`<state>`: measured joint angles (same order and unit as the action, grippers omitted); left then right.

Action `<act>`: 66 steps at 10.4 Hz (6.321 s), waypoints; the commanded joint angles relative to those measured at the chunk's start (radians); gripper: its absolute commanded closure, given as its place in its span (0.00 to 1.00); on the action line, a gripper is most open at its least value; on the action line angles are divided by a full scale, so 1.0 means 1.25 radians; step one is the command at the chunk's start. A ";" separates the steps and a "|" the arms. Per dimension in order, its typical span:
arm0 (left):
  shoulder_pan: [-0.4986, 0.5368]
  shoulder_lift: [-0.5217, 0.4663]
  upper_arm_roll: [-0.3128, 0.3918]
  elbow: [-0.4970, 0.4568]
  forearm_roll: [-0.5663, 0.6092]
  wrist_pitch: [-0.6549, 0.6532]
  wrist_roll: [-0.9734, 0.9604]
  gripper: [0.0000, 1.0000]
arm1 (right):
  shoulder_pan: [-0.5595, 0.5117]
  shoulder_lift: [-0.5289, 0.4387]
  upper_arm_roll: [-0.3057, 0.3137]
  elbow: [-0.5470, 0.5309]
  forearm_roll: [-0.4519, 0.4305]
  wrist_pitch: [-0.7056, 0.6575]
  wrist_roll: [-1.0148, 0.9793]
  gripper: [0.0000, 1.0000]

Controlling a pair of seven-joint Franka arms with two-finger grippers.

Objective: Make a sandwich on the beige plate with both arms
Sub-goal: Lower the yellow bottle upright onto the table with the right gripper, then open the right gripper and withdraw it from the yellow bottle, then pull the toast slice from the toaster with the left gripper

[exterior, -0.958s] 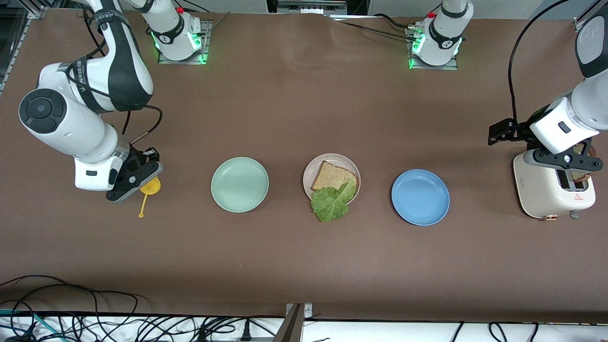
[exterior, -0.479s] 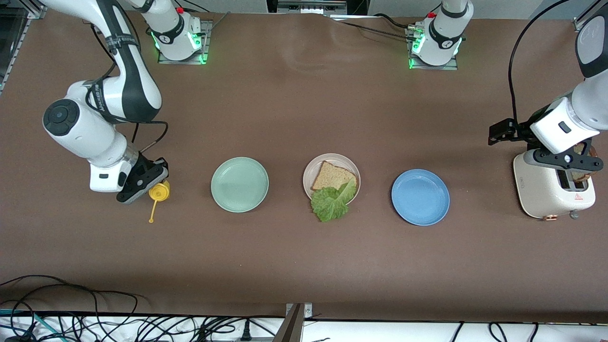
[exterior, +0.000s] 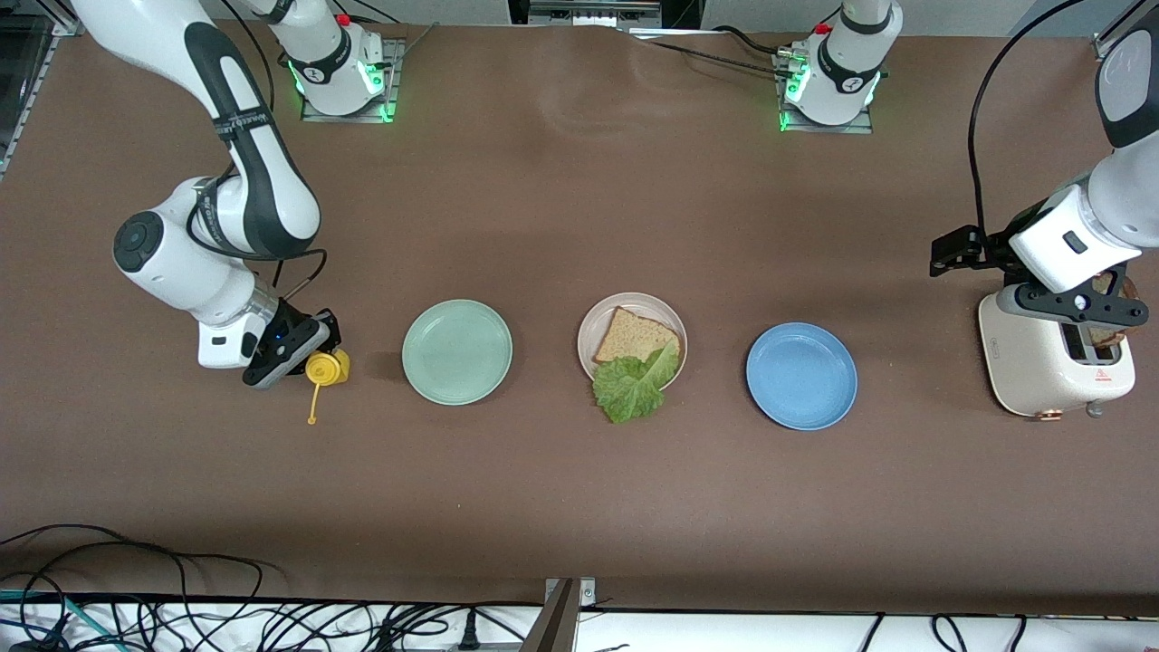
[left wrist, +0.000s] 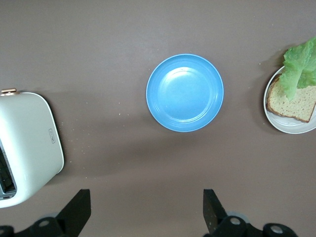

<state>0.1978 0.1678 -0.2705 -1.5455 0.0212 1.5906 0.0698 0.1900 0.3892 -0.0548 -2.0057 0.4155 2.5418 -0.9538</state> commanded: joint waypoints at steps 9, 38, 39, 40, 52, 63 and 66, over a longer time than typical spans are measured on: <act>-0.006 -0.008 -0.002 0.006 0.022 -0.006 0.008 0.00 | -0.046 0.062 0.017 0.001 0.185 -0.002 -0.152 1.00; 0.327 0.139 0.022 0.020 0.082 0.087 0.243 0.00 | -0.157 -0.318 0.115 0.103 -0.299 -0.615 0.751 0.00; 0.346 0.148 0.024 0.013 0.095 0.101 0.261 0.00 | -0.198 -0.334 0.150 0.103 -0.313 -0.642 0.751 0.00; 0.356 0.160 0.024 0.013 0.119 0.104 0.263 0.03 | -0.233 -0.344 0.166 0.111 -0.312 -0.676 0.748 0.00; 0.407 0.229 0.021 0.009 0.135 0.113 0.262 1.00 | -0.262 -0.333 0.154 0.214 -0.314 -0.787 0.748 0.00; 0.373 0.125 -0.182 0.105 0.138 -0.064 0.181 1.00 | -0.262 -0.316 0.153 0.237 -0.316 -0.814 0.753 0.00; 0.285 0.132 -0.218 0.099 0.089 -0.067 0.062 1.00 | -0.262 -0.316 0.152 0.247 -0.316 -0.814 0.751 0.00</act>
<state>0.6046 0.3212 -0.5386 -1.4352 0.1674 1.5269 0.2014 -0.1305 -0.0166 0.1268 -1.7368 0.0343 1.5508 -0.0259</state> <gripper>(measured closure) 0.916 0.000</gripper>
